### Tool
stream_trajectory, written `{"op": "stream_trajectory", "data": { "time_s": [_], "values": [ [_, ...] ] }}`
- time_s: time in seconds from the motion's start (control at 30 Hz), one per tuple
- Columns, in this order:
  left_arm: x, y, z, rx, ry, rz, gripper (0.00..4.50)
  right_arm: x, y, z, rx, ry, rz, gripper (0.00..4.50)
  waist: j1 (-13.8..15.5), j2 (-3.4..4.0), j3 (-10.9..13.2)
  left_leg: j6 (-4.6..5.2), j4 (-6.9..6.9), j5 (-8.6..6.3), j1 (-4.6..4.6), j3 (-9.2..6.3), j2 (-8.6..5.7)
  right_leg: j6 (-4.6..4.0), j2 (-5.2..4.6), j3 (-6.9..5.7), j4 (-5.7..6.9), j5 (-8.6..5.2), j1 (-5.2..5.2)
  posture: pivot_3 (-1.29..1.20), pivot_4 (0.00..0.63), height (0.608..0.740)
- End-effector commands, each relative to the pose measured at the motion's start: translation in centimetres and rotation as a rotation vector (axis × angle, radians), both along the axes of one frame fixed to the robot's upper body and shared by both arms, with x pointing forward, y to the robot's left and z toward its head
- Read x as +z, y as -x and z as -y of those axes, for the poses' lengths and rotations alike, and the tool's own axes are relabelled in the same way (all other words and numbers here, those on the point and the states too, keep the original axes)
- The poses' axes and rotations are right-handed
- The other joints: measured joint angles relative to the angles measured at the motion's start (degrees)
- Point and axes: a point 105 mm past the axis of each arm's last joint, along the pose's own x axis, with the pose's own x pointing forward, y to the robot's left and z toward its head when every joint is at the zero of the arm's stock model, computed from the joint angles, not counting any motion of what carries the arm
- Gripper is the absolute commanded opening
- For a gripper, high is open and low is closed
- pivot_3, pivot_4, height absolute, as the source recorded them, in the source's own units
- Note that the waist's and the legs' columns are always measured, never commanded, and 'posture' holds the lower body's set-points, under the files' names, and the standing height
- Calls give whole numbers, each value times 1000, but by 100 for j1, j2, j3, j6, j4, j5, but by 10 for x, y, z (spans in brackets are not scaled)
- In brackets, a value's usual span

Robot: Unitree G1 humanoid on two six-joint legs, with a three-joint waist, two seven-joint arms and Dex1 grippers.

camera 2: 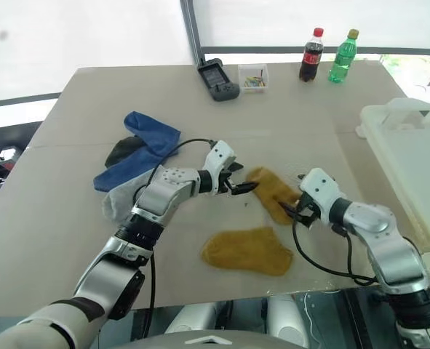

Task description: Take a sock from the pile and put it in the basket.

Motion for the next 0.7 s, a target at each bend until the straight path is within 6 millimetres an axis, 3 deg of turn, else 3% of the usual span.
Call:
{"op": "stream_trajectory", "data": {
  "time_s": [0.03, 0.17, 0.2, 0.3, 0.4, 0.43, 0.5, 0.53, 0.6, 0.7],
  "values": [
    [9, -6, 8, -46, -12, 56, 4377, 6, 1, 2, -76, -12, -1, 4500, -3, 0, 0, 0, 0, 0, 0, 0, -2, 0, -2, 1, 0, 0, 0, 0, 150, 740],
    [-1, -11, 13, -69, -69, 43, 4377, -8, -1, 7, -145, -4, -57, 4500, 9, 0, 1, 1, -1, 0, -1, 0, -4, 1, -3, 0, -5, 0, -1, 0, 150, 740],
    [-6, -12, 13, -73, -92, 38, 4500, -12, -2, 10, -164, 16, -68, 3999, 9, 0, 1, 1, -1, 0, -4, -2, -4, 1, -3, -4, -7, 0, -2, 0, 150, 740],
    [-11, -12, 15, -92, -112, 43, 3780, -22, 1, 14, -175, 58, -108, 2862, 3, 1, 0, 1, 1, 0, -3, -1, -5, 1, -4, -3, -5, 0, -1, 0, 150, 740],
    [-15, -10, 17, -108, -114, 44, 2593, -26, 6, 16, -166, 79, -125, 1601, 15, 0, -2, 1, 1, 0, -1, -2, -5, 1, -4, -5, -4, 0, 1, 0, 150, 740],
    [-17, -10, 18, -112, -118, 44, 1969, -27, 6, 16, -167, 78, -124, 938, 18, 0, -2, 1, 2, 0, -1, -4, -5, 1, -4, -8, -4, 0, 3, 0, 150, 740],
    [-18, -7, 18, -118, -109, 40, 1391, -26, 4, 17, -164, 86, -110, 299, 16, 0, -3, 1, 5, 0, -1, -4, -5, 1, -5, -8, -5, 0, 5, 0, 150, 740],
    [-16, -6, 19, -118, -96, 35, 1002, -26, 3, 18, -158, 96, -97, 46, 14, 0, -3, 1, 7, 0, -1, -4, -6, 2, -5, -8, -5, 0, 7, 0, 150, 740],
    [-11, -5, 18, -110, -56, 18, 173, -21, -1, 18, -128, 114, -51, 0, 10, 0, -3, 2, 8, 0, 8, -4, -6, 2, -5, -8, -4, 0, 15, 0, 150, 740],
    [8, 3, 9, -87, 35, -25, 77, -5, -7, 19, -58, 119, 42, 0, -23, 1, -2, 2, 7, 0, 11, -4, -6, 2, -4, -8, -1, 0, 17, 0, 150, 740]
  ]
}}
